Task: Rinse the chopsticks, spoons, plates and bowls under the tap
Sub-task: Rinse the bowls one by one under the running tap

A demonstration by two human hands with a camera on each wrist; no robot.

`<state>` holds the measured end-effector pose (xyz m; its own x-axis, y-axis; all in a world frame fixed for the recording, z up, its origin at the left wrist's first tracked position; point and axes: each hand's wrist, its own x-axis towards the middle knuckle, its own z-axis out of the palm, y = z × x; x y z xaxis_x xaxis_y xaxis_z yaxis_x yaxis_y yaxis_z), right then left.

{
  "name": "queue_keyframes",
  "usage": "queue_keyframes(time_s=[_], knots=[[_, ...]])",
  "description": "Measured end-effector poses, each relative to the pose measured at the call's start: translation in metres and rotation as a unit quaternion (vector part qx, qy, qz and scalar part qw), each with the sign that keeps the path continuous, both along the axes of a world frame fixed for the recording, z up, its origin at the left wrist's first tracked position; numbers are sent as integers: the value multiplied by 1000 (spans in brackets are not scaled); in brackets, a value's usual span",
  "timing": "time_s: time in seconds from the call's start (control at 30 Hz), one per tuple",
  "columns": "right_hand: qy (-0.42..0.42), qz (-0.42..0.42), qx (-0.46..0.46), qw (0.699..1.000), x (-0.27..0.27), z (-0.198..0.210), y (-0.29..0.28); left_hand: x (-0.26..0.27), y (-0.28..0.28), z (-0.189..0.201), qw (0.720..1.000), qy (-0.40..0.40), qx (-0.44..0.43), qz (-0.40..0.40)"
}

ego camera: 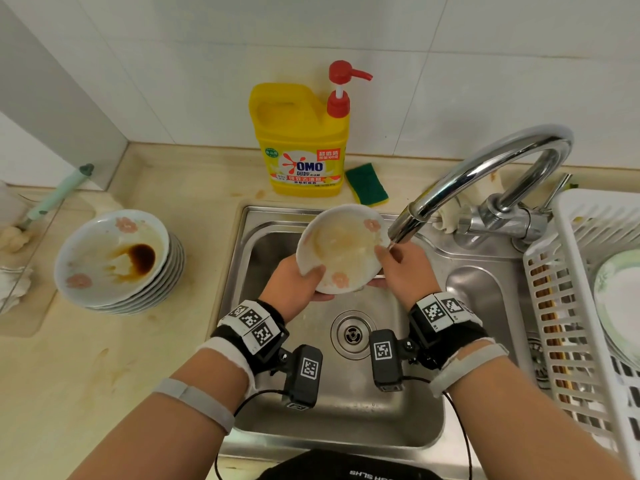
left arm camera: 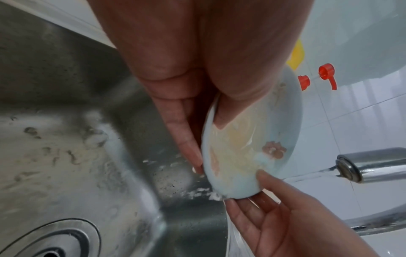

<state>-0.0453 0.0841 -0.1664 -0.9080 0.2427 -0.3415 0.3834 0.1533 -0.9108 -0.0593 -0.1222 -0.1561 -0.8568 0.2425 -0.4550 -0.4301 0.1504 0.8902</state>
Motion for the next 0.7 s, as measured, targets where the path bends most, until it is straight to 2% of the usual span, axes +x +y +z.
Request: queue_keyframes(time_s=[0.13,0.23,0.33,0.57,0.7], knots=[[7,-2,21,1000,1,6,4,1,0,0,1000,2,-12,3],[-4,44,59,997,3,-2,6,1,-1,-2,999,9,-39,5],[-18,57,39,997,5,-8,5,1,-3,-2,998,15,-53,3],[-21,17,66,997,3,0,2,1,-5,0,993,51,-103,-15],[-22,37,76,996,7,-2,3,1,-5,0,991,65,-112,-22]])
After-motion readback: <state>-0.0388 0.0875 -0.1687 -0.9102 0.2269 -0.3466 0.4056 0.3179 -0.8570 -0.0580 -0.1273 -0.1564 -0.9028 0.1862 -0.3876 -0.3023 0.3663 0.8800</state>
